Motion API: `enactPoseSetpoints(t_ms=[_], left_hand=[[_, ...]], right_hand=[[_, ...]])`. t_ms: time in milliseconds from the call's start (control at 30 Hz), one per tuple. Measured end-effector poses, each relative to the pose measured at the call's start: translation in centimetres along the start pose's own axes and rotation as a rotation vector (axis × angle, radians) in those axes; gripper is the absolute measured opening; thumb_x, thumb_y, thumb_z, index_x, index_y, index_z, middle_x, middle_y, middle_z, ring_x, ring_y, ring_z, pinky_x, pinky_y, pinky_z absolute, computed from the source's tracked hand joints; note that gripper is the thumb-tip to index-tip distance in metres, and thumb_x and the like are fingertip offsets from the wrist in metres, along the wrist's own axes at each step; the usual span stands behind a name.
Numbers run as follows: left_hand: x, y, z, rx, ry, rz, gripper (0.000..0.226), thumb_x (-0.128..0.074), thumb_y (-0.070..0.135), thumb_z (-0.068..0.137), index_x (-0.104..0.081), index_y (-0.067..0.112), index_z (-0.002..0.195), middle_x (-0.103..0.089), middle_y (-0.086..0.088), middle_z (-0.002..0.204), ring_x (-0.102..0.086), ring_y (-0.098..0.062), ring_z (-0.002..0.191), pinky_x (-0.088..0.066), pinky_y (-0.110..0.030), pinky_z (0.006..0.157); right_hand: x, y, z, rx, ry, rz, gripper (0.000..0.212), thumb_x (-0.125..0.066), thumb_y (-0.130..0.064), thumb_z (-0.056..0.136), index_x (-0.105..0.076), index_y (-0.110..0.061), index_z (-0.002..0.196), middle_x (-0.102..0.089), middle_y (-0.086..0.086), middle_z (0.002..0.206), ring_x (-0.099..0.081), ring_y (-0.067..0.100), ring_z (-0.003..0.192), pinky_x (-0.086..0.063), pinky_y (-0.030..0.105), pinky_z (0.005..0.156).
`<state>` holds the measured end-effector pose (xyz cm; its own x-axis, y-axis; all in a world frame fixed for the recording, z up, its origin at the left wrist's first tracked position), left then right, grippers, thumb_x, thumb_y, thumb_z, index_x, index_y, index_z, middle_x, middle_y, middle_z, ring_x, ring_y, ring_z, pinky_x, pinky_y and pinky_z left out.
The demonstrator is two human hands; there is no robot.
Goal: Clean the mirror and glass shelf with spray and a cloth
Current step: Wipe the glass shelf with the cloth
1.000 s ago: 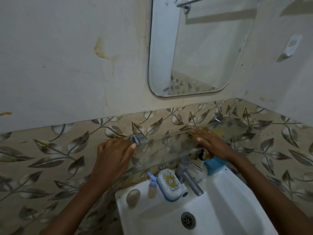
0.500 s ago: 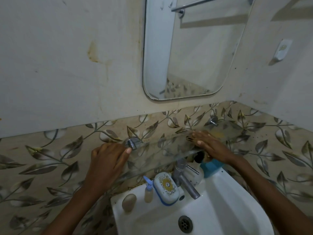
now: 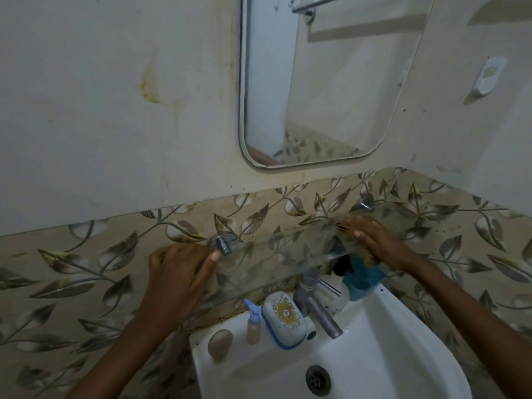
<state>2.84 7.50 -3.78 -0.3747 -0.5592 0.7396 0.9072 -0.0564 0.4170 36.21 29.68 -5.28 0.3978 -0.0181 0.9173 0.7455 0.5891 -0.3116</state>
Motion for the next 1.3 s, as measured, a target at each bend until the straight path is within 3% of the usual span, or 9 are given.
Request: enactPoseSetpoints(t_ms=[233,467,633,733,833,1033,1300], left_hand=[[0.0,0.1,0.1,-0.006,0.021,0.026,0.049,-0.021,0.052,0.088,-0.065,0.029,0.089,-0.063,0.012,0.088,-0.056,-0.015,0.096,-0.022,-0.032,0.085],[0.3,0.2,0.2,-0.013,0.037,0.055,0.044,-0.023,0.049,0.090,-0.063,0.032,0.083,-0.060,0.016,0.080,-0.056,-0.013,0.087,-0.019,-0.031,0.084],[0.1,0.1,0.0,-0.006,0.013,0.103,0.047,-0.021,0.049,0.090,-0.063,0.029,0.086,-0.061,0.013,0.083,-0.056,-0.016,0.092,-0.017,-0.030,0.085],[0.3,0.3,0.0,-0.007,0.015,0.118,0.046,-0.022,0.048,0.090,-0.064,0.030,0.087,-0.064,0.013,0.085,-0.058,-0.014,0.093,-0.014,-0.027,0.084],[0.2,0.2,0.0,0.005,0.013,0.121,0.044,-0.023,0.049,0.090,-0.064,0.032,0.086,-0.064,0.016,0.087,-0.058,-0.013,0.094,-0.013,-0.027,0.086],[0.0,0.0,-0.1,0.048,-0.008,0.137,0.043,-0.021,0.052,0.088,-0.061,0.036,0.087,-0.062,0.018,0.091,-0.057,-0.015,0.098,-0.019,-0.038,0.094],[0.1,-0.1,0.3,0.078,0.027,0.164,0.043,-0.026,0.051,0.085,-0.065,0.034,0.084,-0.066,0.014,0.088,-0.062,-0.018,0.092,-0.023,-0.037,0.090]], right_hand=[[1.3,3.4,3.3,-0.278,0.054,-0.103,0.041,-0.034,-0.023,0.100,-0.042,-0.010,0.139,-0.041,0.014,0.148,-0.040,0.032,0.134,-0.030,0.042,0.111],[0.7,2.5,0.6,-0.099,-0.036,-0.023,0.040,-0.038,-0.020,0.100,-0.042,-0.013,0.139,-0.038,0.009,0.149,-0.031,0.026,0.139,-0.021,0.040,0.114],[2.6,6.4,1.7,-0.275,0.105,-0.087,0.035,-0.036,-0.019,0.099,-0.054,-0.005,0.126,-0.055,0.023,0.131,-0.053,0.037,0.119,-0.040,0.046,0.100],[3.0,7.4,4.4,-0.380,0.149,-0.167,0.034,-0.035,-0.020,0.098,-0.060,-0.006,0.117,-0.061,0.025,0.121,-0.057,0.039,0.108,-0.044,0.045,0.092],[2.7,8.4,6.1,-0.526,0.052,-0.270,0.036,-0.034,-0.022,0.096,-0.056,-0.003,0.118,-0.058,0.025,0.123,-0.057,0.037,0.109,-0.045,0.044,0.096],[3.4,8.5,7.2,-0.532,-0.033,-0.392,0.040,-0.036,-0.024,0.097,-0.046,-0.006,0.131,-0.050,0.021,0.136,-0.051,0.034,0.122,-0.042,0.046,0.102],[3.3,8.7,7.2,-0.569,0.022,-0.268,0.042,-0.032,-0.028,0.097,-0.048,-0.008,0.130,-0.046,0.021,0.140,-0.046,0.036,0.126,-0.034,0.048,0.108]])
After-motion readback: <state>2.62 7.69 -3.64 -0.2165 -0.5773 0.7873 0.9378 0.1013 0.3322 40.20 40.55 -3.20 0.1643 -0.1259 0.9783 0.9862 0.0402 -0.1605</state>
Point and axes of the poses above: each hand's wrist, its own z-axis towards the middle knuckle, its own x-axis out of the back of the hand, y = z × x, the point moved 5 cm from there along z, towards the middle knuckle
